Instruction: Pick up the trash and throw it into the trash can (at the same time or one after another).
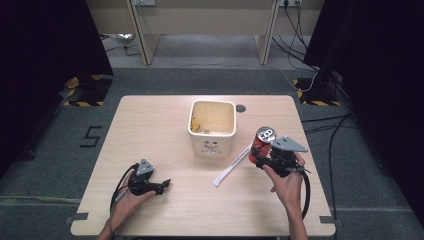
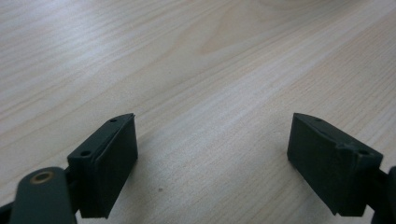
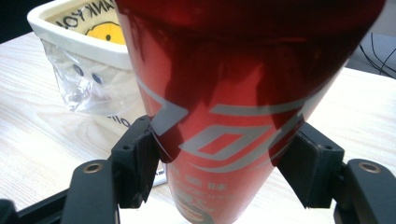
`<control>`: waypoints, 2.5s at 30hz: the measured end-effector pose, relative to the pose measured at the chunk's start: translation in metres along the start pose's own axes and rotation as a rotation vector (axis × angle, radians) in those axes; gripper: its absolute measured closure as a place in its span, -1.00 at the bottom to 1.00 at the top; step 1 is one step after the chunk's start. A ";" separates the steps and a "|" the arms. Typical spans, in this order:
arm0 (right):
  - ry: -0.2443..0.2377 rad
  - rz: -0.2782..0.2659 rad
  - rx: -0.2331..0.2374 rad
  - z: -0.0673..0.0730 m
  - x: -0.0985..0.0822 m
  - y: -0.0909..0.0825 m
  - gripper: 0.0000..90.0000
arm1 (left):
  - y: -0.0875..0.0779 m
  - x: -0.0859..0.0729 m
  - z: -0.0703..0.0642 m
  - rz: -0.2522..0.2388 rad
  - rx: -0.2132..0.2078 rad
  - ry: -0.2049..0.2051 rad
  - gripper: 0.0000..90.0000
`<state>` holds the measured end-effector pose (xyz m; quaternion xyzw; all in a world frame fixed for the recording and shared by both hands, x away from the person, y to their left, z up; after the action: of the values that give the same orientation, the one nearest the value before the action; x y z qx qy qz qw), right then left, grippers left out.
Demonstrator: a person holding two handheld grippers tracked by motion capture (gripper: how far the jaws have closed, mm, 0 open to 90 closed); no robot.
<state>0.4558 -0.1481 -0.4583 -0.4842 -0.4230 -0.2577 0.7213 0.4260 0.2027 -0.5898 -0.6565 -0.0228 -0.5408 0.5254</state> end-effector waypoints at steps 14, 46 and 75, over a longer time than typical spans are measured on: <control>-0.001 -0.013 0.007 0.002 0.019 -0.005 -0.25 | 0.000 0.000 0.000 0.002 0.000 0.000 -0.66; -0.026 0.009 0.033 0.026 0.084 -0.003 -0.25 | 0.000 0.000 0.000 0.001 0.000 -0.001 -0.66; -0.083 0.035 0.115 0.080 0.124 0.040 -0.25 | 0.000 0.000 0.000 -0.001 -0.001 -0.003 -0.66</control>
<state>0.5211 -0.0541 -0.3572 -0.4595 -0.4583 -0.1998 0.7341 0.4259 0.2026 -0.5897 -0.6576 -0.0235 -0.5400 0.5247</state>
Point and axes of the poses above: each handheld gripper's, and its own axes: y roughly forward along the jaws, x roughly out of its top, z roughly to its left, the point moved 10 cm from there along y, roughly forward along the jaws, and after that the axes turned 12 degrees about y, right-handed, at the moved point
